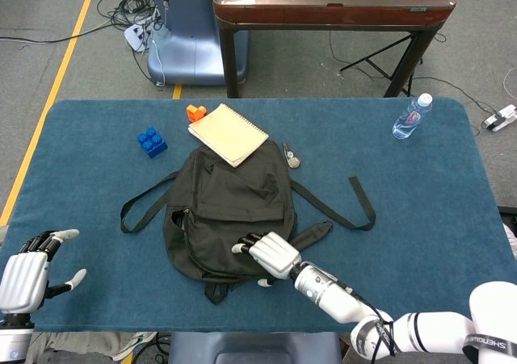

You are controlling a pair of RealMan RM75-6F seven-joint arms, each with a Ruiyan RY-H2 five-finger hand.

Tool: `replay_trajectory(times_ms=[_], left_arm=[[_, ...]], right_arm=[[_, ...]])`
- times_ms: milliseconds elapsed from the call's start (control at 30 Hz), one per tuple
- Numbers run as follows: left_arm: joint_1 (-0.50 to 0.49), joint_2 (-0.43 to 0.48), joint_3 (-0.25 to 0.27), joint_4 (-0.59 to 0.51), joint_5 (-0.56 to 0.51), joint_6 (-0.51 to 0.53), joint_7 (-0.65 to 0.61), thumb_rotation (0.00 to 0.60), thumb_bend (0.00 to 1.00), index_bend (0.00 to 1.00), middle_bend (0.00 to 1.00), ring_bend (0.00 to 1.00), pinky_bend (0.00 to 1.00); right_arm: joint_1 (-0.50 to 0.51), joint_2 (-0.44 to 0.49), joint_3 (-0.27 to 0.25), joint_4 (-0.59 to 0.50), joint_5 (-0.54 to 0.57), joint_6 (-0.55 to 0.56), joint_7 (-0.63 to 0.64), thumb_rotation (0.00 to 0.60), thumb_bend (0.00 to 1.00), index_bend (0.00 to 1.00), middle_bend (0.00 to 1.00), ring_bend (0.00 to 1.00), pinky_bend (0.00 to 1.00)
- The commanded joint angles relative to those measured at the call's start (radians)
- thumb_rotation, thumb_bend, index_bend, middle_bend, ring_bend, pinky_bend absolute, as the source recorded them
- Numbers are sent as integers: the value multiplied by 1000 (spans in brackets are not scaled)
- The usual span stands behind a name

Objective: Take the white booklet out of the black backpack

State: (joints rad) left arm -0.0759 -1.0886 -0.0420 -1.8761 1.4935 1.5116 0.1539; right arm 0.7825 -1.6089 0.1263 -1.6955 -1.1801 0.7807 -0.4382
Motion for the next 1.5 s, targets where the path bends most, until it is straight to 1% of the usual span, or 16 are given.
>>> replay_trajectory(times_ms=[33,267,400,500,533,600,667,733,800,833,867,1000,1067,1233,1400,1500], left_arm=[[1,1,-2,2,1,2,-4,600,216,331,320,219,230],[3,2,-2,7,1,6,-10,600,216,331,320,219,230],[2,0,-2,9,2,4,-9,600,216,331,319,219,230],[1,-1,-3,11,1,3,-10,600,216,331,320,219,230],[1,-1,-4,11,0,2,-10,600,216,331,319,219,230],[-1,-2,-5,11,-1,0,-10,600,216,331,319,219,230],[-2,-1,-5,11,1,-1,-9,600,216,331,319,219,230],[-3,-1,-4,12,3,-1,-8,600,216,331,319,219,230],[-5,-3,-5,13,2,-5,-7,600,216,331,319,219,230],[-7,-4,-6,14,1,-8,-7,600,216,331,319,219,230],[-10,-5,-7,15,1,-12,-6,600,216,331,319,219,230],[-28,-12,-15,30,11,-26,-5,600,216,331,319,221,230],[-40,-11,-21,35,12,-37,-7,600,216,332,319,237,230],[-79,-10,-44,46,43,-57,-43,600,216,348,319,313,239],[-146,-13,-60,41,121,-97,-167,600,216,383,324,343,312],[-200,-18,-66,39,189,-128,-237,600,216,409,360,370,361]], right_arm=[[14,-27,14,24,19,22,-12,600,97,203,188,157,316],[43,-64,53,82,89,46,-14,600,134,203,188,157,316],[58,-78,75,114,128,52,-8,600,224,203,197,157,316],[69,-86,85,138,153,52,-1,600,317,203,221,157,316],[73,-87,87,142,160,49,0,600,365,205,234,158,316],[81,-88,87,149,167,45,2,600,509,252,269,167,316],[85,-81,90,146,174,42,11,600,608,294,293,182,316],[87,-72,96,141,182,39,26,600,648,305,303,190,316],[90,-65,100,137,190,35,42,600,655,353,316,199,316],[92,-62,101,134,195,29,49,600,664,399,327,205,316],[94,-59,103,131,200,24,56,600,689,452,339,213,316],[97,-50,114,131,197,39,80,600,821,567,390,248,317],[95,-41,128,136,197,52,100,600,848,585,405,256,317],[89,-14,171,146,198,97,137,600,849,608,422,265,317],[91,-4,212,157,230,139,153,600,849,613,424,265,317],[97,-14,232,168,265,159,153,600,849,612,424,265,317]])
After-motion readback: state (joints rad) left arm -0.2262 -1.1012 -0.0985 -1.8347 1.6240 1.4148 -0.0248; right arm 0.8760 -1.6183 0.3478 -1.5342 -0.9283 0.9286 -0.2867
